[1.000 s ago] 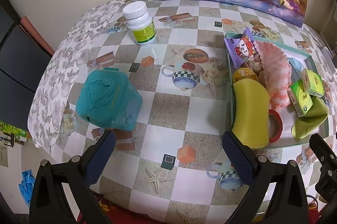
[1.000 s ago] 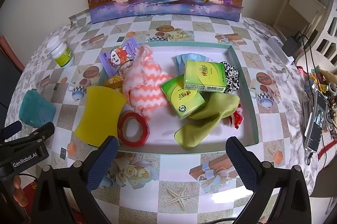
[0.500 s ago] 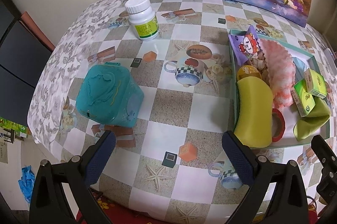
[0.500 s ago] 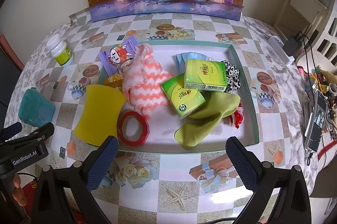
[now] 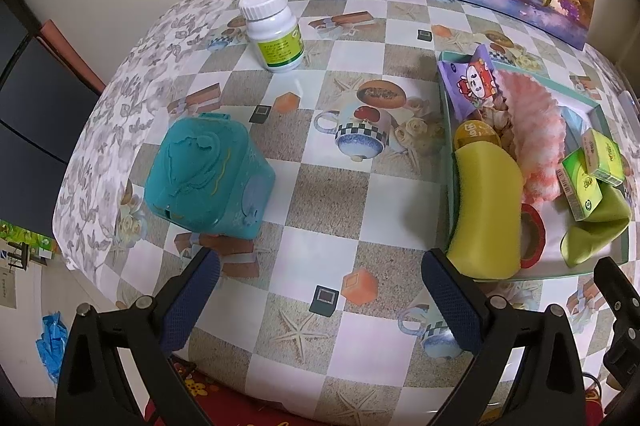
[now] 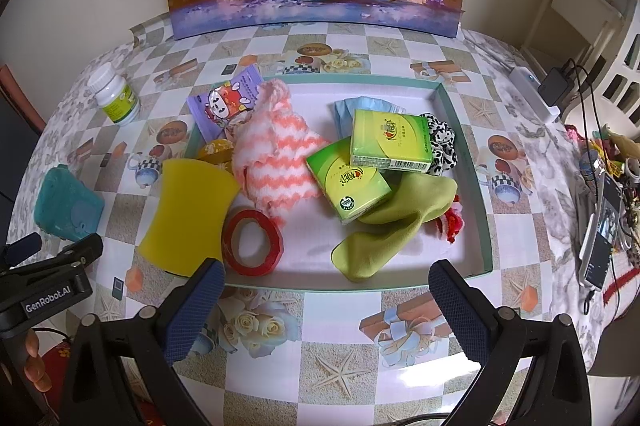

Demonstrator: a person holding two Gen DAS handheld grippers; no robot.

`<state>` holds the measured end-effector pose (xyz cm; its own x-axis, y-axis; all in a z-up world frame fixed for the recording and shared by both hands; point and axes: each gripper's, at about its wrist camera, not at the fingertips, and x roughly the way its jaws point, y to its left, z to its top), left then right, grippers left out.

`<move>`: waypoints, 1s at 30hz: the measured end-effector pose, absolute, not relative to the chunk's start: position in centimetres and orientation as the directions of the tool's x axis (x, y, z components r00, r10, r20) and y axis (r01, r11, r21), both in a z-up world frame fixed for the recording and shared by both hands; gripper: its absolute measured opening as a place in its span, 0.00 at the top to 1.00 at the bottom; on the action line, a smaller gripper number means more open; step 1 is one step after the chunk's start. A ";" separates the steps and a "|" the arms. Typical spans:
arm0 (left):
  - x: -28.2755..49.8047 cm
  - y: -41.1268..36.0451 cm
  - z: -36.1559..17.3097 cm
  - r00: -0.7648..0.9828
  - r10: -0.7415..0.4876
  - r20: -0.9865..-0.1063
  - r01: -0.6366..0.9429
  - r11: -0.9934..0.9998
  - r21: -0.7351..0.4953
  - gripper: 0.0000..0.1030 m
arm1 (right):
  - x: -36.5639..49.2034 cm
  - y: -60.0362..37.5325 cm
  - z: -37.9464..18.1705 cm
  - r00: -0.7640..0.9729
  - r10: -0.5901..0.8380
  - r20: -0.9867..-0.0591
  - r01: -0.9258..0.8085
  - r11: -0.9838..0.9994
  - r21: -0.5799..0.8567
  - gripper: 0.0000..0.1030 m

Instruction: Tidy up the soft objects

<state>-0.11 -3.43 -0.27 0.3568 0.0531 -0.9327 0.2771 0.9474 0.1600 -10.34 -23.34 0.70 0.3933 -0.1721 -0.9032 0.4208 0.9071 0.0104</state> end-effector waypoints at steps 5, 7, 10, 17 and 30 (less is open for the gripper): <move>-0.1 -3.5 -0.2 0.357 0.054 -0.933 0.277 0.947 0.161 0.02 | -10.3 -23.3 0.7 0.394 -0.172 -0.903 0.422 0.907 0.011 0.00; -0.1 -3.4 -0.4 0.355 0.055 -0.933 0.276 0.948 0.161 0.02 | -10.3 -23.4 0.7 0.393 -0.172 -0.903 0.422 0.907 0.011 0.00; -0.1 -3.4 -0.4 0.356 0.056 -0.933 0.275 0.948 0.162 0.02 | -10.3 -23.4 0.7 0.393 -0.172 -0.903 0.421 0.907 0.011 0.00; -0.1 -3.3 -0.5 0.353 0.058 -0.934 0.272 0.948 0.162 0.02 | -10.4 -23.4 0.6 0.392 -0.172 -0.904 0.422 0.907 0.011 0.00; 0.0 -3.2 0.0 0.362 0.045 -0.931 0.262 0.954 0.148 0.02 | -10.5 -23.4 0.4 0.385 -0.170 -0.907 0.420 0.908 0.008 0.00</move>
